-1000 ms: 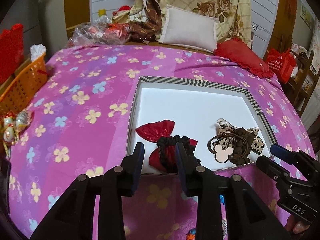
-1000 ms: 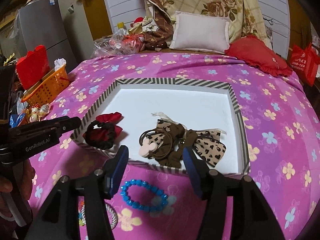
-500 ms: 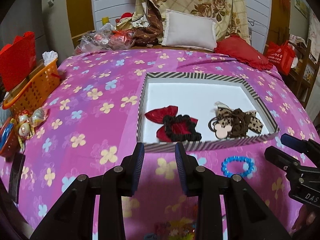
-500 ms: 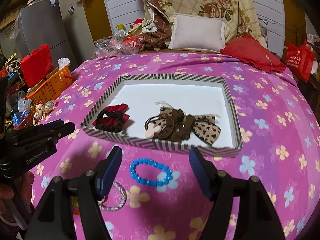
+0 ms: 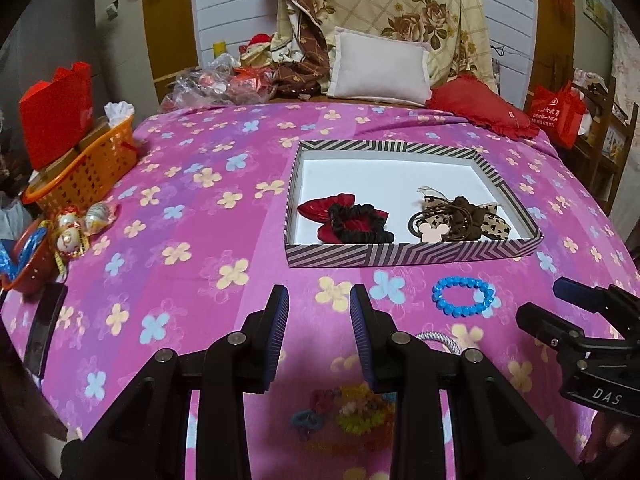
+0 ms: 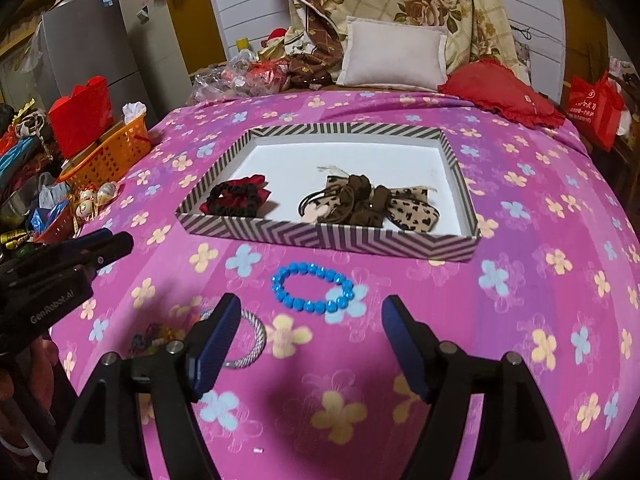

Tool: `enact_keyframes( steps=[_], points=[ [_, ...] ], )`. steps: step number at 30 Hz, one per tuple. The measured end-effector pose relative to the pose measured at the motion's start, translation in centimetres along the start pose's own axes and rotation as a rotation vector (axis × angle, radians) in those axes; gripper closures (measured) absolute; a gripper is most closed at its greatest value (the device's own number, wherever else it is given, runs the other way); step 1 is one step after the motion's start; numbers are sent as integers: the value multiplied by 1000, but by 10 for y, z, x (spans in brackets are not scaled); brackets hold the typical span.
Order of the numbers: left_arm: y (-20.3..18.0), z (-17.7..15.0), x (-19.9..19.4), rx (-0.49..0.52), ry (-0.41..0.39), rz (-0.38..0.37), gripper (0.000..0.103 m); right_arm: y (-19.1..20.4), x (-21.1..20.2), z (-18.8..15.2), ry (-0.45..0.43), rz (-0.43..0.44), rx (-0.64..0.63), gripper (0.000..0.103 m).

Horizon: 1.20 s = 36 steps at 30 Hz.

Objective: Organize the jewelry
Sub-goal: 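Withdraw both tools from the tray toward the bracelets on the bedspread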

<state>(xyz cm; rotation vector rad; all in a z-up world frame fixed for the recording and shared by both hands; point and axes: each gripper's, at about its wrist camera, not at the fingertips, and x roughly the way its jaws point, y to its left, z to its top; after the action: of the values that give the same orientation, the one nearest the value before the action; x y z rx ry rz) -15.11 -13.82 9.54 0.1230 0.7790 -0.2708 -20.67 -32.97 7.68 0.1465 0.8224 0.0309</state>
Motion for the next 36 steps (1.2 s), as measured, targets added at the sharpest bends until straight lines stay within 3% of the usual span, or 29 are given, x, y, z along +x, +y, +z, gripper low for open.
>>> enact_keyframes(
  steps=[15, 36],
  points=[
    [6, -30, -24, -9, 8, 19, 94, 8, -27, -14, -11, 4, -17, 24],
    [8, -42, -44, -12, -9, 44, 94, 26, -44, -25, -13, 16, -75, 23]
  ],
)
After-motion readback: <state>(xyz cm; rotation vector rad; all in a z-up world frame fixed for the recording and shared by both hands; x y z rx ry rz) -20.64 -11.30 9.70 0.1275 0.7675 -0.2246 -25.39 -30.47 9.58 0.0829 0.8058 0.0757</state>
